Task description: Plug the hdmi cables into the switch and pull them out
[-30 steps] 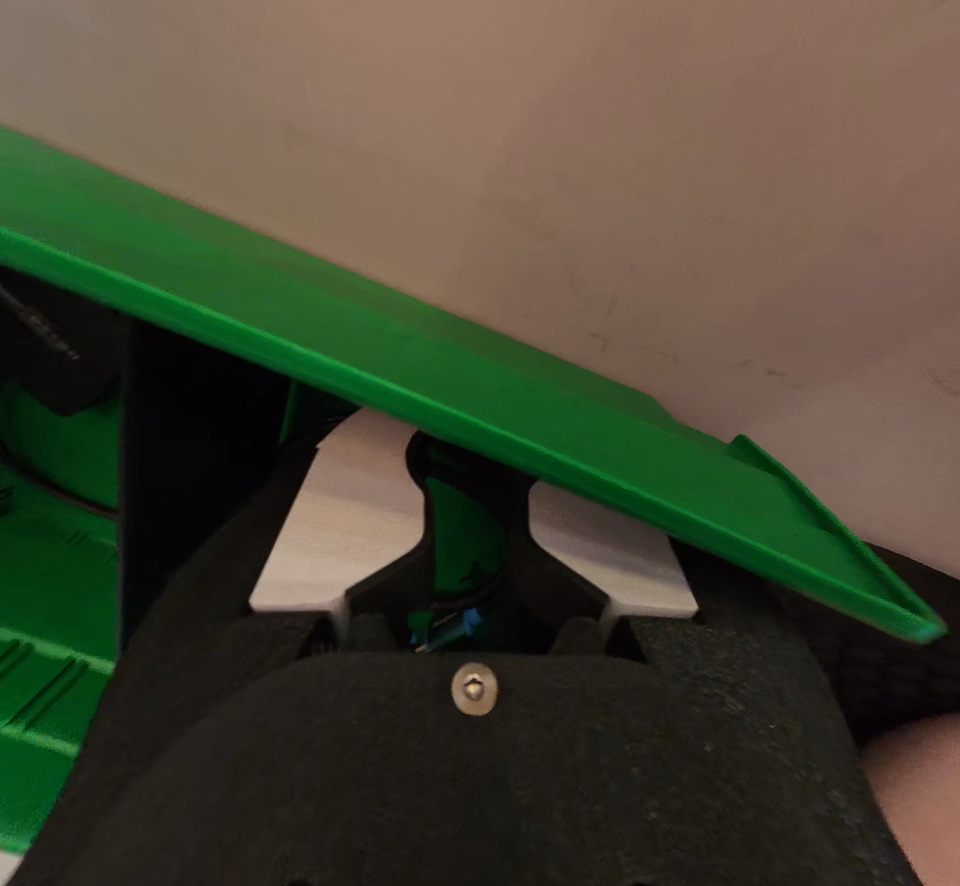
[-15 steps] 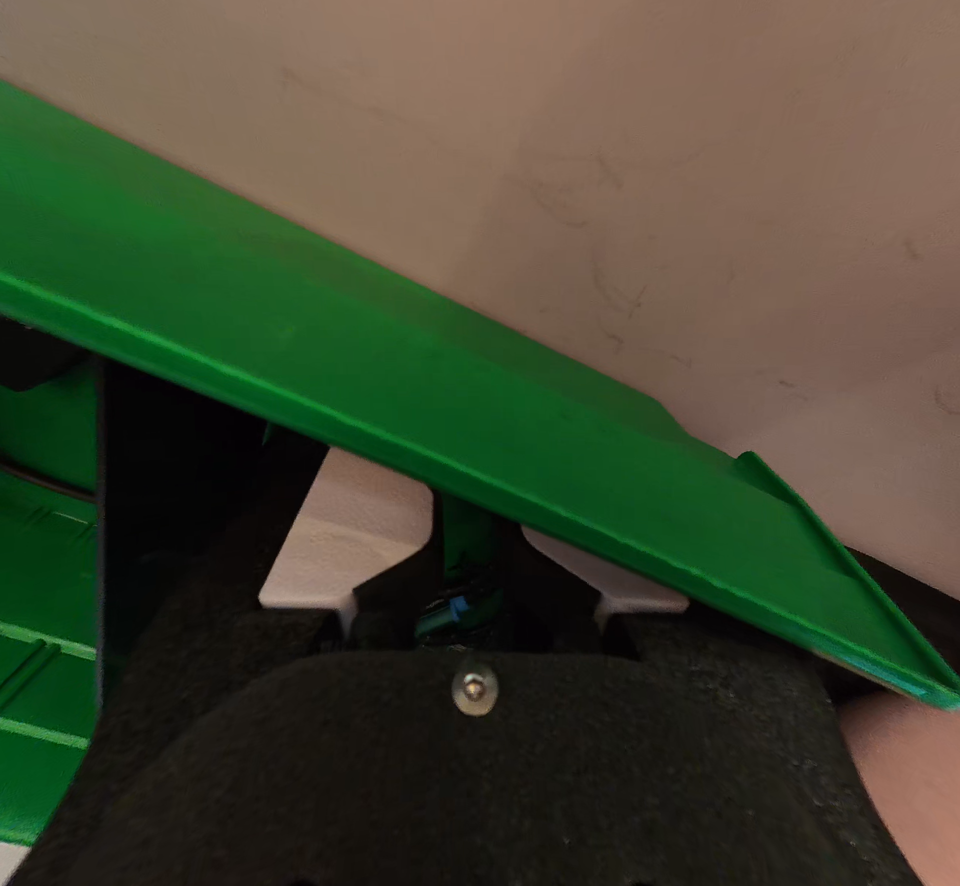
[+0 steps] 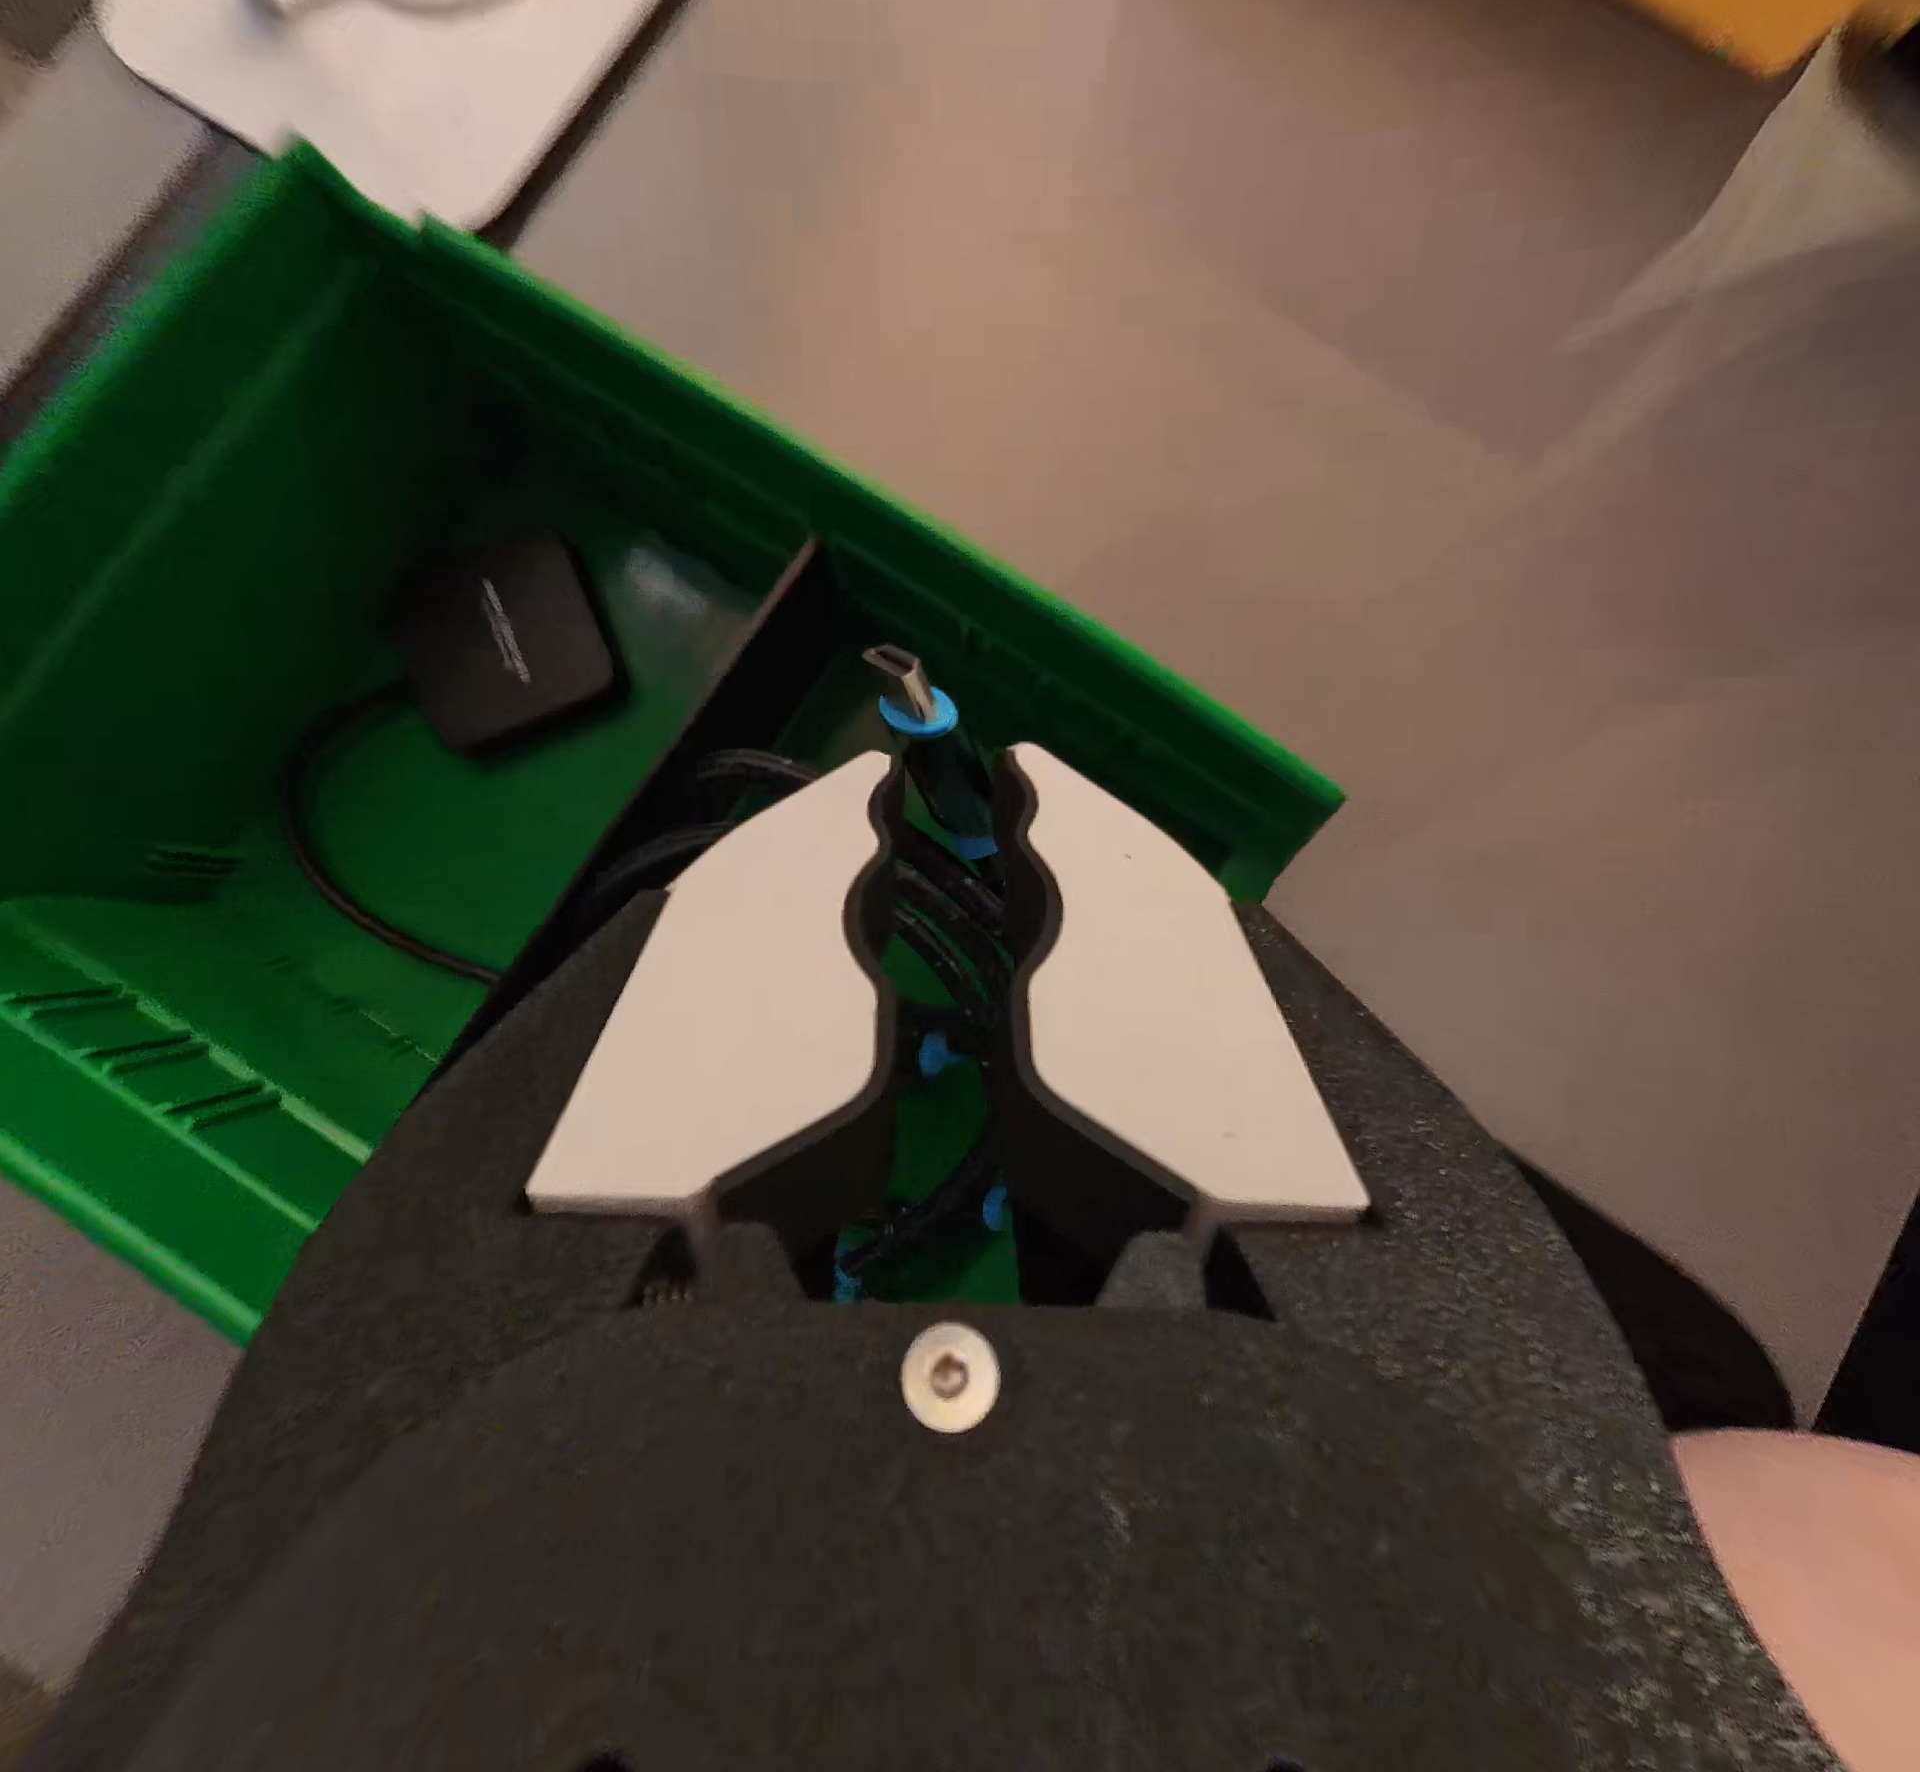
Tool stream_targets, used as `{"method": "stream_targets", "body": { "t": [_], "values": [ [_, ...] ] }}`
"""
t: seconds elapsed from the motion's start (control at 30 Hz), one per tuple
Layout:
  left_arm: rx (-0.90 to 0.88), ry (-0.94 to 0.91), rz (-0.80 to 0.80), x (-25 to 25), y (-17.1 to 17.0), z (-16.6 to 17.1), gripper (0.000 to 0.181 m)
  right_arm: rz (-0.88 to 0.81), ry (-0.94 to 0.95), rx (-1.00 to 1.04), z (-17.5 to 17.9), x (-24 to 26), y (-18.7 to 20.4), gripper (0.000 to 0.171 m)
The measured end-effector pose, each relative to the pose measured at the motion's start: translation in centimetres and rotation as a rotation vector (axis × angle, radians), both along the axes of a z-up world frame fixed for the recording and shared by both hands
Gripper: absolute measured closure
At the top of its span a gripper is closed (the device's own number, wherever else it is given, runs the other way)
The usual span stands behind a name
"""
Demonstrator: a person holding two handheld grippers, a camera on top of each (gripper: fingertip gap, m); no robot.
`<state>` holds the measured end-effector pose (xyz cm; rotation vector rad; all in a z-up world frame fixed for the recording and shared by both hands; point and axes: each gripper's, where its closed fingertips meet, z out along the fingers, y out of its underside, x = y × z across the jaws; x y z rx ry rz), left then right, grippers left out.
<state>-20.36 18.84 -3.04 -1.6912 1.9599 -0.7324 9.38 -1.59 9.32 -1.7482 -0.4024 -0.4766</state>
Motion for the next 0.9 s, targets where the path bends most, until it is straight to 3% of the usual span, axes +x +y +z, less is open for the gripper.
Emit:
{"method": "stream_targets", "body": {
  "t": [0.27,0.43,0.57,0.7,0.8,0.9],
  "values": [
    [-0.089,-0.399,0.09,1.3,-0.7,8.9,0.169,0.034,-0.02,-0.039,-1.1,-1.5,1.3,0.125],
    [-0.187,-0.513,-0.069,2.1,-5.5,12.1,0.17,0.042,-0.039,-0.062,-1.7,-2.0,1.8,0.125],
    [-0.261,-0.374,-0.29,4.9,-12.5,9.9,0.17,0.031,-0.036,-0.061,-1.6,-1.7,1.7,0.125],
    [-0.459,-0.254,-0.461,8.3,-18.7,6.4,0.17,0.027,0.003,-0.036,-1.1,-1.4,1.4,0.125],
    [-0.557,-0.163,-0.482,10.8,-20.4,2.5,0.17,0.03,0.027,-0.029,-1.1,-1.2,1.3,0.125],
    [-0.478,-0.151,-0.403,13.2,-19.9,-0.9,0.17,0.031,0.022,-0.037,-1.2,-1.1,1.3,0.125]
  ]
}}
